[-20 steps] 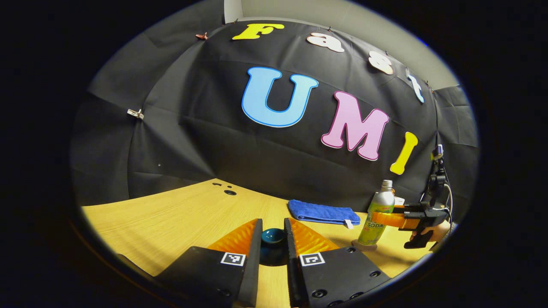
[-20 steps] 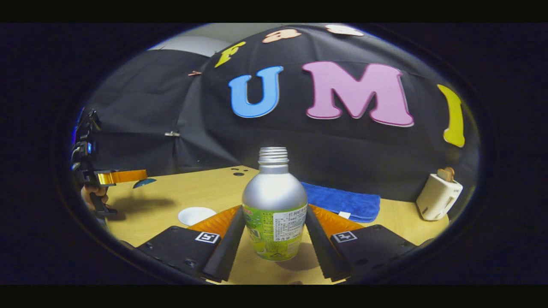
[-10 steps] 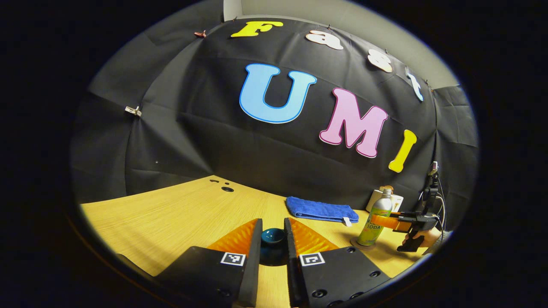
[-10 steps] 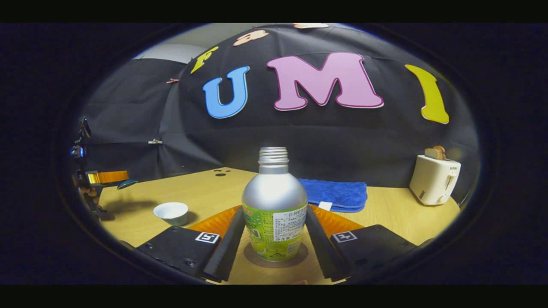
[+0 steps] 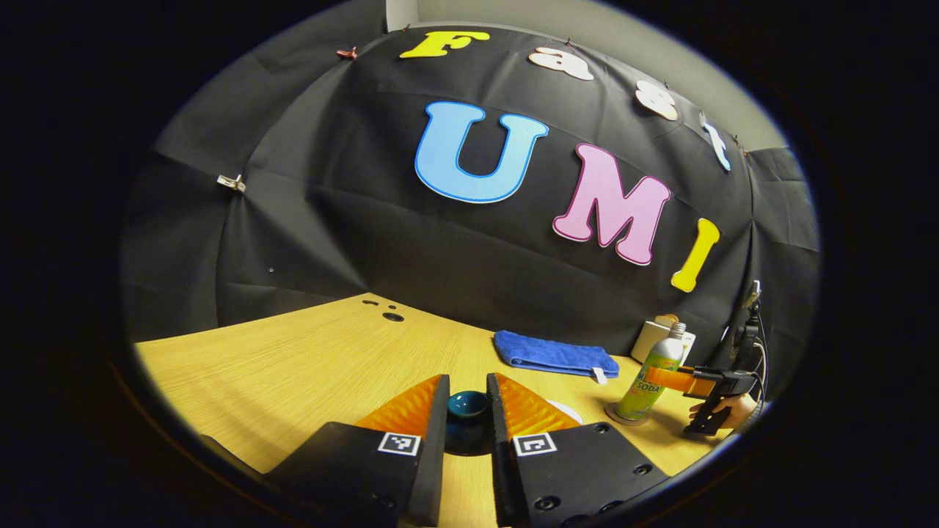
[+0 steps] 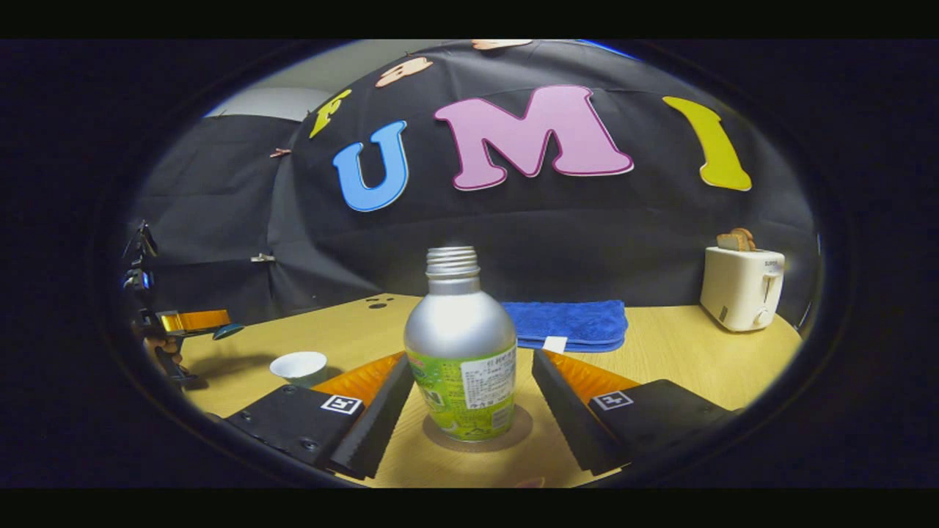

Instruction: Open the teacup lid with one hand, grasp the water bottle and pour water into the teacup with the other hand; after pouring, place the water bottle on the coaster and then close the teacup lid.

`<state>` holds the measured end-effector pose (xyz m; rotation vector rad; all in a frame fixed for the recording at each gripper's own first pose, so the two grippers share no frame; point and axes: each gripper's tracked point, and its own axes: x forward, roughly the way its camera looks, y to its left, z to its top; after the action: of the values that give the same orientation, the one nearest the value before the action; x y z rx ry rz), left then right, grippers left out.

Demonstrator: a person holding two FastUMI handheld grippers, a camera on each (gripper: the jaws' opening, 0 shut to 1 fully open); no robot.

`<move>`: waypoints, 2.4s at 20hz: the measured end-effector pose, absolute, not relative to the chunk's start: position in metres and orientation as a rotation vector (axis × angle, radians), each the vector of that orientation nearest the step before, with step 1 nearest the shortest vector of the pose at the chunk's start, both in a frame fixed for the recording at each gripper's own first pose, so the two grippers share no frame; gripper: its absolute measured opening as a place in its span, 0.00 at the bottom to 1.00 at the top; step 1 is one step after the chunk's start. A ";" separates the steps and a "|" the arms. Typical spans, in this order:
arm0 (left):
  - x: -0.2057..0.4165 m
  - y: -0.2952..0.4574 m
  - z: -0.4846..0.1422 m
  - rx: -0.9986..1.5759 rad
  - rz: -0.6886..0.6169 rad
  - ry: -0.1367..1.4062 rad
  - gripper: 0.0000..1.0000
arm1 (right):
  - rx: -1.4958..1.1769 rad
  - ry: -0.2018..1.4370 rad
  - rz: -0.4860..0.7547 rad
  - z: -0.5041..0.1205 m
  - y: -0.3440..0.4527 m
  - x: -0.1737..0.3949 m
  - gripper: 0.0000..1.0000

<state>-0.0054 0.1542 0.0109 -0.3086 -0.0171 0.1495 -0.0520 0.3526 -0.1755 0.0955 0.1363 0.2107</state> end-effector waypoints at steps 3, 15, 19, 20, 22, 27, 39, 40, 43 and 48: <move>-0.003 0.142 0.012 -0.285 0.137 -0.014 0.31 | 0.088 0.123 0.235 -0.172 0.354 -0.063 0.98; 0.045 0.065 0.015 -0.133 -0.027 0.032 0.32 | 0.061 0.126 0.225 -0.183 0.346 -0.146 0.98; 0.068 0.051 0.004 -0.118 -0.045 0.072 0.31 | 0.079 0.063 0.218 -0.171 0.345 -0.152 0.98; 0.072 0.049 0.002 -0.119 -0.046 0.081 0.31 | 0.064 0.045 0.221 -0.169 0.348 -0.156 0.98; 0.079 0.048 -0.002 -0.121 -0.040 0.092 0.32 | 0.030 0.029 0.232 -0.165 0.352 -0.157 0.98; 0.089 0.044 -0.010 -0.082 -0.030 0.112 0.32 | 0.035 0.029 0.220 -0.167 0.350 -0.157 0.97; 0.100 0.047 -0.027 -0.001 0.007 0.164 0.32 | 0.036 0.031 0.199 -0.167 0.347 -0.155 0.97; 0.101 0.046 -0.028 0.010 0.008 0.167 0.32 | 0.036 0.031 0.199 -0.166 0.346 -0.155 0.97; 0.100 0.047 -0.027 0.023 0.021 0.169 0.33 | 0.036 0.031 0.199 -0.167 0.346 -0.156 0.97; 0.098 0.046 -0.027 0.015 0.024 0.166 0.38 | 0.036 0.032 0.199 -0.167 0.346 -0.156 0.97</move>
<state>0.0982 0.0459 -0.0273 0.0146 0.1662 0.0245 -0.1556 0.3464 -0.1666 0.0364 0.0321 0.1989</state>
